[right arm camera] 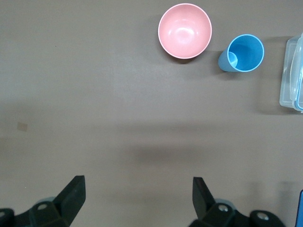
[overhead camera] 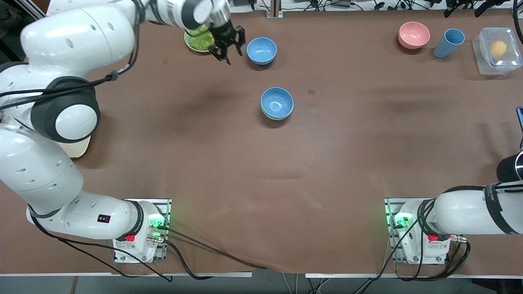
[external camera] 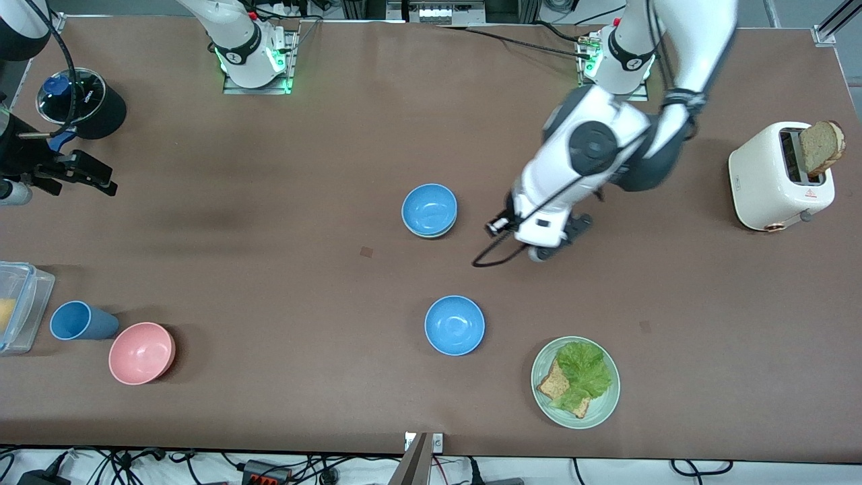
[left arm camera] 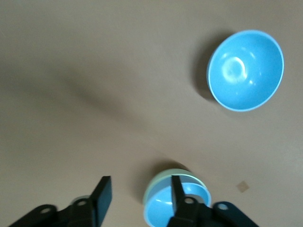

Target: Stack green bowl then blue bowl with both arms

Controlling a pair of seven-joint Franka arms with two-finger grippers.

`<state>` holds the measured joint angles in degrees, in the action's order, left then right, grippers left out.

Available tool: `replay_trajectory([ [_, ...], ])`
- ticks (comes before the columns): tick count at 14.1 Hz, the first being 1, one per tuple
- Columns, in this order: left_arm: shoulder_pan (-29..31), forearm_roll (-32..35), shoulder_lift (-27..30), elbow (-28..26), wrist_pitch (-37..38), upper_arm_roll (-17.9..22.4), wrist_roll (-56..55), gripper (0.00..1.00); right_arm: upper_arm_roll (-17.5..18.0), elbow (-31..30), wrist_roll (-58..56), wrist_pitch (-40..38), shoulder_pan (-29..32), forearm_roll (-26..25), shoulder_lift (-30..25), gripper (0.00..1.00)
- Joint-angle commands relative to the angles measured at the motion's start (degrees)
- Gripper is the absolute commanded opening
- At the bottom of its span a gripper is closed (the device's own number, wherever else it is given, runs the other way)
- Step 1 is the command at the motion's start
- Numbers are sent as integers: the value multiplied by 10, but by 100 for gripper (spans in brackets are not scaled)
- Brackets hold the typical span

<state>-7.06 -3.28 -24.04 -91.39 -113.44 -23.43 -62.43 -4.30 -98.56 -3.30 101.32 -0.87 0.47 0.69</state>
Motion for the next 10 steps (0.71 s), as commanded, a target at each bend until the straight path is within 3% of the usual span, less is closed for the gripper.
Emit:
replay_trajectory([
  [1,43,5,-1,38,51,-5,63,100,0,7,-7,-10,-1,-6,-1,100],
  [6,104,12,3,68,91,2,262,100,-1,7,-7,-9,0,-6,-1,100],
  [8,131,12,28,61,100,11,370,100,-1,7,-7,-9,0,-6,0,100],
  [10,144,10,59,58,124,22,390,100,-1,7,-7,-10,0,-6,2,100],
])
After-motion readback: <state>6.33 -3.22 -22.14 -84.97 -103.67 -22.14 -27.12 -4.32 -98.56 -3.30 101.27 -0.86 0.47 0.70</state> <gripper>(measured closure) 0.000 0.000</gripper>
